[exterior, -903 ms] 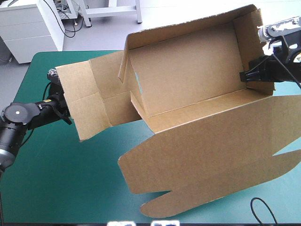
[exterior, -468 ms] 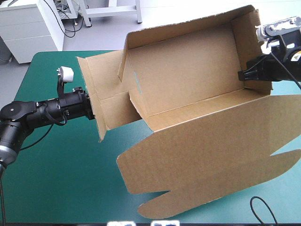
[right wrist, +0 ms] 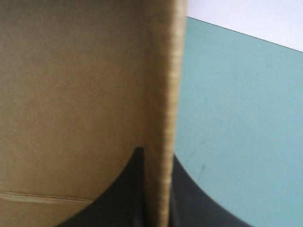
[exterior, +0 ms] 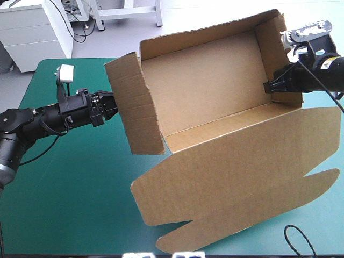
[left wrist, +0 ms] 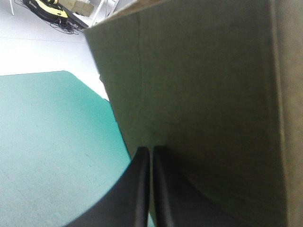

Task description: Fold the box

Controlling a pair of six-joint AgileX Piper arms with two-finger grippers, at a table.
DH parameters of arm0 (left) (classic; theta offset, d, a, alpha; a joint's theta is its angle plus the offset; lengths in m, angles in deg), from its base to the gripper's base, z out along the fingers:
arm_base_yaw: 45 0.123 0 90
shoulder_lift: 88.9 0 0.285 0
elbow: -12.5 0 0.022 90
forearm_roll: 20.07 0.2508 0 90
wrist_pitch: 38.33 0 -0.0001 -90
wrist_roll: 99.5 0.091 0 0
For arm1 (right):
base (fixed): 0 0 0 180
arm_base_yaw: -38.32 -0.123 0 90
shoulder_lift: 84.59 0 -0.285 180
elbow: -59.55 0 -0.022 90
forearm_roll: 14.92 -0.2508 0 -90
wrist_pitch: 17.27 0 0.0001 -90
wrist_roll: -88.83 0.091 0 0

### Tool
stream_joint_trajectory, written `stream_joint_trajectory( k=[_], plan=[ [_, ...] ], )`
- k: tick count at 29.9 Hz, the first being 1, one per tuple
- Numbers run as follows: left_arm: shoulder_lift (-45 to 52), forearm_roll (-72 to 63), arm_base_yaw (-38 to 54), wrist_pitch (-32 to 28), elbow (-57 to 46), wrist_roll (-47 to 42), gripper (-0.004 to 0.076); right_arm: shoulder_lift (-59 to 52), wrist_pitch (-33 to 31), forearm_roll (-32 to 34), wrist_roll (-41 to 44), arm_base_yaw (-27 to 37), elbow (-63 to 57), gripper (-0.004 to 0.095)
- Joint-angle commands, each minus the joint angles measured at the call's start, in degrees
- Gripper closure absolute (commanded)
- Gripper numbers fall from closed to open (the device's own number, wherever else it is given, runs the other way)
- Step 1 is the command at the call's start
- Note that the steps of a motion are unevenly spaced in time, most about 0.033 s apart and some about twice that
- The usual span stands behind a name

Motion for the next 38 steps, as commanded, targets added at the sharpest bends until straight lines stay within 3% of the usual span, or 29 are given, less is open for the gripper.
stream_joint_trajectory(
  k=[1,4,10,12,26,33,38],
  plan=[
    [1.36,-5.03,-0.07,5.37,2.34,-1.58,0.0696,-1.38,4.71,-0.88,0.55,-0.33,1.49,0.0925],
    [1.36,-4.94,-0.12,5.37,2.34,-2.75,0.0603,-1.38,5.33,-0.88,0.55,-0.33,1.49,0.0926],
    [1.36,-5.74,-1.38,5.37,2.34,-3.00,0.0259,-1.38,5.80,-1.00,0.55,-0.33,1.49,0.0925],
    [1.36,-6.22,-2.68,5.37,2.39,-3.15,0.0213,-1.38,5.93,-1.10,0.81,-0.33,1.49,0.0925],
    [1.27,-7.78,-6.54,5.08,6.54,-4.08,0.0211,-1.38,6.47,-0.59,1.46,-1.41,1.49,0.0925],
    [0.21,-7.13,-6.54,4.57,8.45,-5.49,0.0211,-1.38,9.40,6.46,6.26,-6.62,1.49,0.0921],
    [-0.05,1.82,-7.61,-1.42,11.72,-8.74,0.0211,-0.91,11.81,9.11,9.38,-9.57,1.49,0.0921]
  ],
)
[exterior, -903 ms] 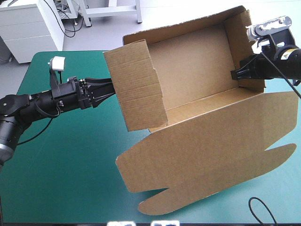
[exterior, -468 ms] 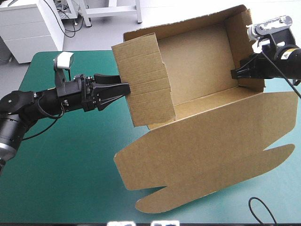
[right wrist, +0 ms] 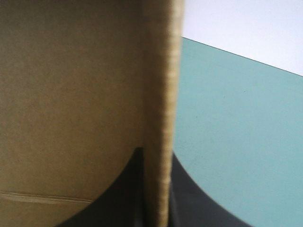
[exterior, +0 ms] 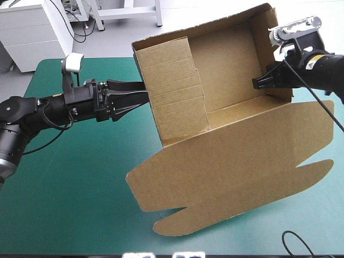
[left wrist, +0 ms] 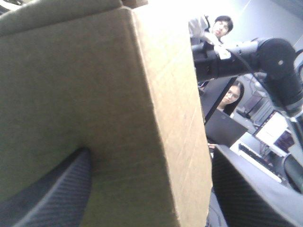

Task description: Fold the box

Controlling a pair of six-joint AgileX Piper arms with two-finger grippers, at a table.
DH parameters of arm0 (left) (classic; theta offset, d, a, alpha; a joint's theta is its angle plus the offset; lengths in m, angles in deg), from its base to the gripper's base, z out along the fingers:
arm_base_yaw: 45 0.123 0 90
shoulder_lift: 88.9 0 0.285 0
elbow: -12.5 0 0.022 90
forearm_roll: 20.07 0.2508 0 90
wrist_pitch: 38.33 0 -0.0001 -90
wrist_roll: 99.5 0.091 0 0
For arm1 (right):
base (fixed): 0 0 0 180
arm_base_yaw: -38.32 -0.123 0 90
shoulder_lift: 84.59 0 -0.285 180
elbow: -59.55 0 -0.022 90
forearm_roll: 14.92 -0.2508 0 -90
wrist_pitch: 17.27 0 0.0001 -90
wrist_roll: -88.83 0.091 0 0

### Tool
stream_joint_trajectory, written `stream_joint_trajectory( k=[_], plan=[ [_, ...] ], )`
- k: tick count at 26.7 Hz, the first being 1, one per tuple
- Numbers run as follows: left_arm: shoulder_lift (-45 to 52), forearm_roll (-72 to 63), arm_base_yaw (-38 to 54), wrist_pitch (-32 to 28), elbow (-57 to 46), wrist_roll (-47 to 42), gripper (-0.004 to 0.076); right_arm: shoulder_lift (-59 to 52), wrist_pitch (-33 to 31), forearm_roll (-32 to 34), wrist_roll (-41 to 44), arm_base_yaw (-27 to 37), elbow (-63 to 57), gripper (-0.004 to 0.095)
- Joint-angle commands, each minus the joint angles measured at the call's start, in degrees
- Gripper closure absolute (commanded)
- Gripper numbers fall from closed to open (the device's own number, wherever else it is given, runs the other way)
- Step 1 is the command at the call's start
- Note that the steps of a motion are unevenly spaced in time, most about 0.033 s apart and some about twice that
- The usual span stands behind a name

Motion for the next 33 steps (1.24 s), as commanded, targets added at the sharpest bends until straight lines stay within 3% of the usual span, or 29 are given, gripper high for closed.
stream_joint_trajectory(
  k=[1,7,15,20,26,30,33],
  plan=[
    [1.18,3.49,-1.86,-3.01,4.39,-4.21,0.0211,-0.86,5.92,0.45,3.21,-1.86,1.49,0.0921],
    [1.18,17.86,-6.49,-13.84,9.79,-13.06,0.0211,1.85,8.06,3.70,7.71,-3.98,1.49,0.0921],
    [0.77,47.35,-13.95,-27.39,14.60,-31.99,0.0211,4.08,11.94,4.51,11.36,-5.89,1.49,0.0921],
    [-1.85,61.45,-17.11,-28.11,17.65,-44.41,0.0211,5.12,13.13,4.52,12.07,-5.89,1.49,0.0921],
    [-7.17,69.02,-21.43,-27.94,22.60,-52.89,0.0212,5.45,14.69,4.52,12.81,-6.64,1.49,0.0921],
    [-11.28,84.76,-24.71,-20.95,29.64,-65.95,0.0295,5.78,14.73,4.48,13.48,-6.93,1.49,0.0921],
    [-11.46,86.35,-25.16,-22.47,30.85,-68.42,0.0353,6.37,14.42,2.72,13.46,-6.93,1.49,0.0921]
  ],
)
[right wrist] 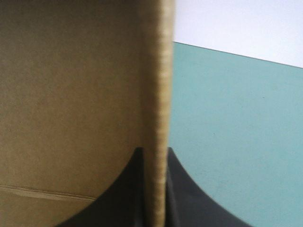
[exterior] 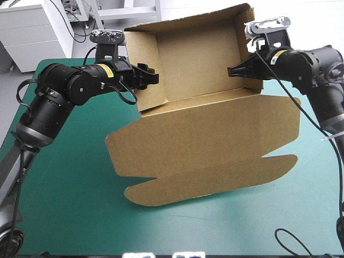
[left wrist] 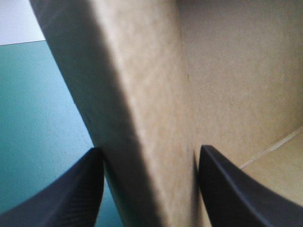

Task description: Fold the box

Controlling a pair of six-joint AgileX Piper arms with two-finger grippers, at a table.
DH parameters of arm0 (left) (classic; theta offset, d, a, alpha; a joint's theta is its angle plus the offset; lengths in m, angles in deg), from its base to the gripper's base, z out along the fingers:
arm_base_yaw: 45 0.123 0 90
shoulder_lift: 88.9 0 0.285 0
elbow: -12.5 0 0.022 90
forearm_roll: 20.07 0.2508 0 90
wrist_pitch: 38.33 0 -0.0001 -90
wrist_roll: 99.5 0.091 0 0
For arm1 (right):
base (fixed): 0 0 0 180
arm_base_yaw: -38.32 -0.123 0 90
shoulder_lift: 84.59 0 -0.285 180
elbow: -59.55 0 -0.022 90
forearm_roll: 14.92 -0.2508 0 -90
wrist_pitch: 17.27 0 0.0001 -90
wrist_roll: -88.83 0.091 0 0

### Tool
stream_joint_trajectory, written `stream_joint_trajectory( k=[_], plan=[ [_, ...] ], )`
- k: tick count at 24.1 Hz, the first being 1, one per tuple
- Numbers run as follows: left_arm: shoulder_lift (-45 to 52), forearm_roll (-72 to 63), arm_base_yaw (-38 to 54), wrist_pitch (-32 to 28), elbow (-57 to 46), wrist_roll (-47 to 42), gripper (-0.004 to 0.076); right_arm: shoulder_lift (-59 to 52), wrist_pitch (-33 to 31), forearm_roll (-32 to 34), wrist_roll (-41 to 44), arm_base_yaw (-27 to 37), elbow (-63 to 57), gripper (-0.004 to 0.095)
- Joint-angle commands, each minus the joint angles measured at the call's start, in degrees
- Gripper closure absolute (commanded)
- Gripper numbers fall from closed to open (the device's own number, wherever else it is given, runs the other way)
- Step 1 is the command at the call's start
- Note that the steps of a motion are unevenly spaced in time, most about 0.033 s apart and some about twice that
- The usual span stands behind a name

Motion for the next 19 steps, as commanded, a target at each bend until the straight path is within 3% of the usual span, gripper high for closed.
stream_joint_trajectory(
  k=[1,4,19],
  plan=[
    [1.91,0.05,-0.56,-4.76,2.26,-1.59,0.0396,-1.94,4.63,-3.61,0.72,-0.27,1.72,0.0922],
    [1.91,0.27,-0.56,-3.35,2.26,2.09,0.0714,-1.89,1.98,-3.53,-0.55,-0.27,1.72,0.0922],
    [-6.93,2.68,-0.56,7.10,2.26,6.87,0.0731,8.77,-12.32,-3.76,-2.16,-0.27,1.72,0.0922]
  ],
)
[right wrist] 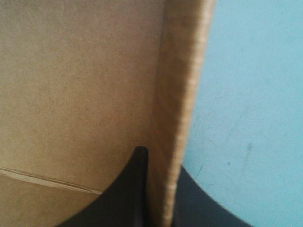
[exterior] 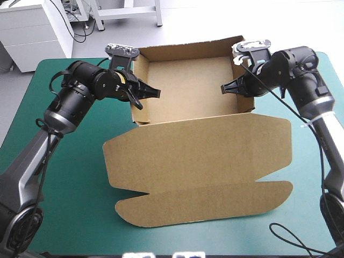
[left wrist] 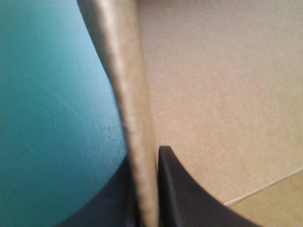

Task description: Fold the box

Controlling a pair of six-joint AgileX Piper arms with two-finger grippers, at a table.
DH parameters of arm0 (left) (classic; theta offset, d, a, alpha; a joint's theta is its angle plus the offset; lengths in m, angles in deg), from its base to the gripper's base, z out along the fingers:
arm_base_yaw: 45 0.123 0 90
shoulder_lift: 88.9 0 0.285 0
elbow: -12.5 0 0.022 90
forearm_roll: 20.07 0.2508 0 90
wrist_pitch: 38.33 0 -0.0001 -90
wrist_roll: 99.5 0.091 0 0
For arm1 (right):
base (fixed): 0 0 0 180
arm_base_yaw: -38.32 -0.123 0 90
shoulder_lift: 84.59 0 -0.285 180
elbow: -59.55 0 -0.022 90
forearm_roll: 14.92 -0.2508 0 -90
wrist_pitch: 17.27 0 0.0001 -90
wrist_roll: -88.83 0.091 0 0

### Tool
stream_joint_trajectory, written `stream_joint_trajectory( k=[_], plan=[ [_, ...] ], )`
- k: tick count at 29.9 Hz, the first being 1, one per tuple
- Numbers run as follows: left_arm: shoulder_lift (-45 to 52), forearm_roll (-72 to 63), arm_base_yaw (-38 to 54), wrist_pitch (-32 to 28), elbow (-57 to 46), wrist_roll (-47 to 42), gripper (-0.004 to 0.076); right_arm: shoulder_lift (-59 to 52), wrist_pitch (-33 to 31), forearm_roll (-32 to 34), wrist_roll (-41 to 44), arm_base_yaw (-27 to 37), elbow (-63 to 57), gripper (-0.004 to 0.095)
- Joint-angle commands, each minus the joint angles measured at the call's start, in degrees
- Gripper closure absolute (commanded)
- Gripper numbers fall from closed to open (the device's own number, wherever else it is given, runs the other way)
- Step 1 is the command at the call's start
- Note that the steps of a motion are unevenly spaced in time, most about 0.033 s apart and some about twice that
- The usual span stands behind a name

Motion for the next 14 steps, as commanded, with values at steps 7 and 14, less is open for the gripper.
stream_joint_trajectory(
  k=[7,14],
  plan=[
    [-5.50,-1.87,-0.72,1.42,1.80,7.38,0.0731,7.16,-2.39,-3.08,-2.91,-0.27,1.72,0.0922],
    [-10.44,0.37,-0.62,5.27,1.80,8.24,0.0731,11.03,-3.43,-4.46,-3.32,-0.27,1.72,0.0922]
  ],
)
